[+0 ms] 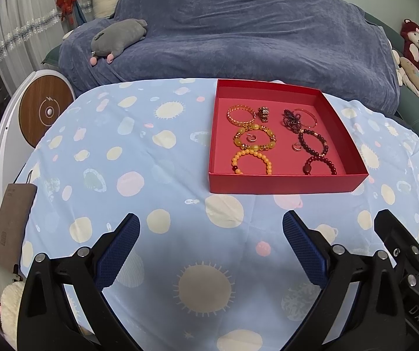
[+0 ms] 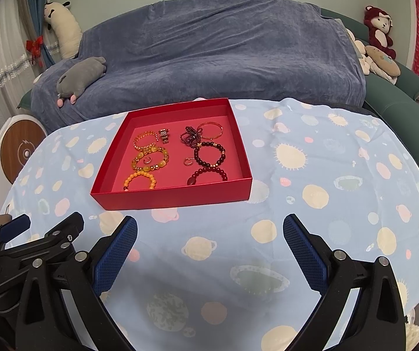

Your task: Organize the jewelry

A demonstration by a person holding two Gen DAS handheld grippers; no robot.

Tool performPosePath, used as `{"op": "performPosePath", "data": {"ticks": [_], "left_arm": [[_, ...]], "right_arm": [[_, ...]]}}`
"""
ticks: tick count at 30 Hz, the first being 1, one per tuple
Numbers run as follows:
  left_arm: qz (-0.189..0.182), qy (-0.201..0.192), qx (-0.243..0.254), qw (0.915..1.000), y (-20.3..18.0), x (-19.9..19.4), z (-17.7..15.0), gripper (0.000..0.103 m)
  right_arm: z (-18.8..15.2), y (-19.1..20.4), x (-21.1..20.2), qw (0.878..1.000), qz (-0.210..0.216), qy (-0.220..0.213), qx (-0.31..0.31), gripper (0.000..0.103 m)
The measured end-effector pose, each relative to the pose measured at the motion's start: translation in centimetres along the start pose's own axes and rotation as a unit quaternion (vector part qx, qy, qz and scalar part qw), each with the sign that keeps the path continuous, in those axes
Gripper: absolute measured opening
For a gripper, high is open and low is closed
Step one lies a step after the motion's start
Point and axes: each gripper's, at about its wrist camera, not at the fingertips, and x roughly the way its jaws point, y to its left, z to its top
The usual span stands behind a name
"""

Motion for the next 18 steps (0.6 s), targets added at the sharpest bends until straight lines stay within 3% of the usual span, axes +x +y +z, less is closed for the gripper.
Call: {"op": "performPosePath", "data": {"ticks": [18], "left_arm": [[0.0,-0.003,0.004,1.0,0.06,-0.09,0.78,0.093]], "right_arm": [[0.69,0.07,-0.02,1.0,0.001,0.0,0.001,0.096]]}}
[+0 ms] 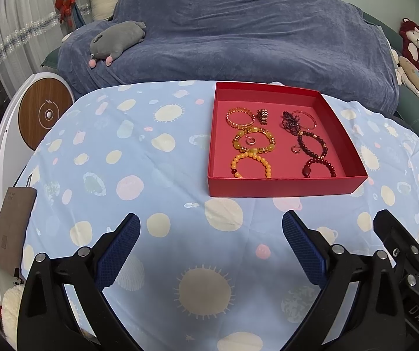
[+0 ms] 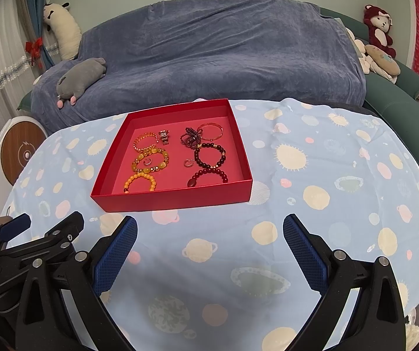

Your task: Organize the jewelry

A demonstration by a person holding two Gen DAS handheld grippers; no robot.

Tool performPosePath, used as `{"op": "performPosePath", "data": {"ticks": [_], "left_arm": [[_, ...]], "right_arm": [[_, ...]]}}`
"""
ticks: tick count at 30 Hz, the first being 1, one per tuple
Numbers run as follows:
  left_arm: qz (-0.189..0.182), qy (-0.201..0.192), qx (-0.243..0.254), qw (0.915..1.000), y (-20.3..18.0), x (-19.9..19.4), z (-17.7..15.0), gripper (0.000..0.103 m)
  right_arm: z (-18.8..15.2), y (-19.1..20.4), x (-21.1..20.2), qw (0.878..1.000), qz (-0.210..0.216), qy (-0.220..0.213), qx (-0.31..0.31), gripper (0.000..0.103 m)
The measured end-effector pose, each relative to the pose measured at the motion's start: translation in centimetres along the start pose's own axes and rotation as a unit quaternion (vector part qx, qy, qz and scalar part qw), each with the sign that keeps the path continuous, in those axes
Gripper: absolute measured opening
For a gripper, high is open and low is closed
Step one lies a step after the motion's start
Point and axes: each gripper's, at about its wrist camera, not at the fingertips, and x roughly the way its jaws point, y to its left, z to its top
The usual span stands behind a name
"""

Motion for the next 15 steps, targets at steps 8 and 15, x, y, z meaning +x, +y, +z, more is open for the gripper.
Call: {"op": "performPosePath", "data": {"ticks": [8,15], "left_arm": [[-0.001,-0.002,0.002,1.0,-0.01,-0.01,0.2,0.093],[-0.003,0.0,-0.001,1.0,-0.01,0.16,-0.12,0.093]], "right_arm": [[-0.08,-0.02,0.01,1.0,0.001,0.0,0.001,0.096],[-0.14,-0.05,0.02,1.0,0.0,0.001,0.0,0.096]]}}
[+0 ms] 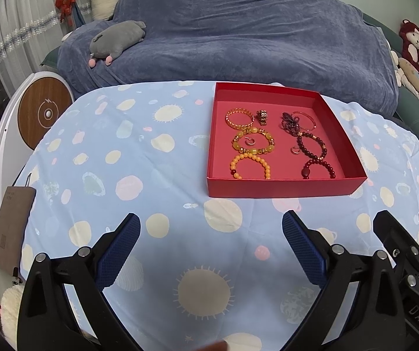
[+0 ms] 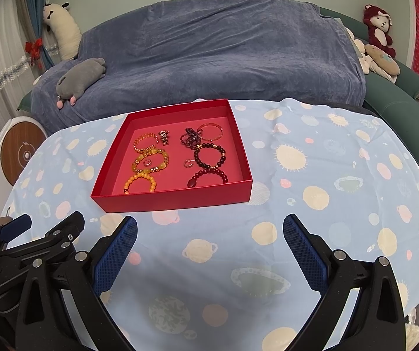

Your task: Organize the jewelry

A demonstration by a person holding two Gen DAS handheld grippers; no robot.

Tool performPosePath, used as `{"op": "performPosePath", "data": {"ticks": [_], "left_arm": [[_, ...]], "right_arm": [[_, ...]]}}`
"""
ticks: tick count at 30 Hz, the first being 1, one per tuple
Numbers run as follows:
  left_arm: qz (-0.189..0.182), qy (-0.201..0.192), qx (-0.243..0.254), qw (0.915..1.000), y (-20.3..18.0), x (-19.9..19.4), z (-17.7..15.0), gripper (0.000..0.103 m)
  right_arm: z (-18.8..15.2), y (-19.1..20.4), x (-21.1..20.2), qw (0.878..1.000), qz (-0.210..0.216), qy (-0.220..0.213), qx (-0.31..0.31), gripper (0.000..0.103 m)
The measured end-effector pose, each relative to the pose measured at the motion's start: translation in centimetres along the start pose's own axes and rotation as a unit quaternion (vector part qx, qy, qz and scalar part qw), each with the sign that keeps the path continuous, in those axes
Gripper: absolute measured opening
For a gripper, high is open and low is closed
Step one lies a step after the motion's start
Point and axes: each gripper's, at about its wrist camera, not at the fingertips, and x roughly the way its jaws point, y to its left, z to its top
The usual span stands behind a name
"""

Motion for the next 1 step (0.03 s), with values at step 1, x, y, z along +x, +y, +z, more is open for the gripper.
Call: {"op": "performPosePath", "data": {"ticks": [1], "left_arm": [[0.0,0.003,0.001,1.0,0.02,0.12,-0.03,0.093]], "right_arm": [[0.15,0.05,0.05,1.0,-0.001,0.001,-0.001,0.096]]}}
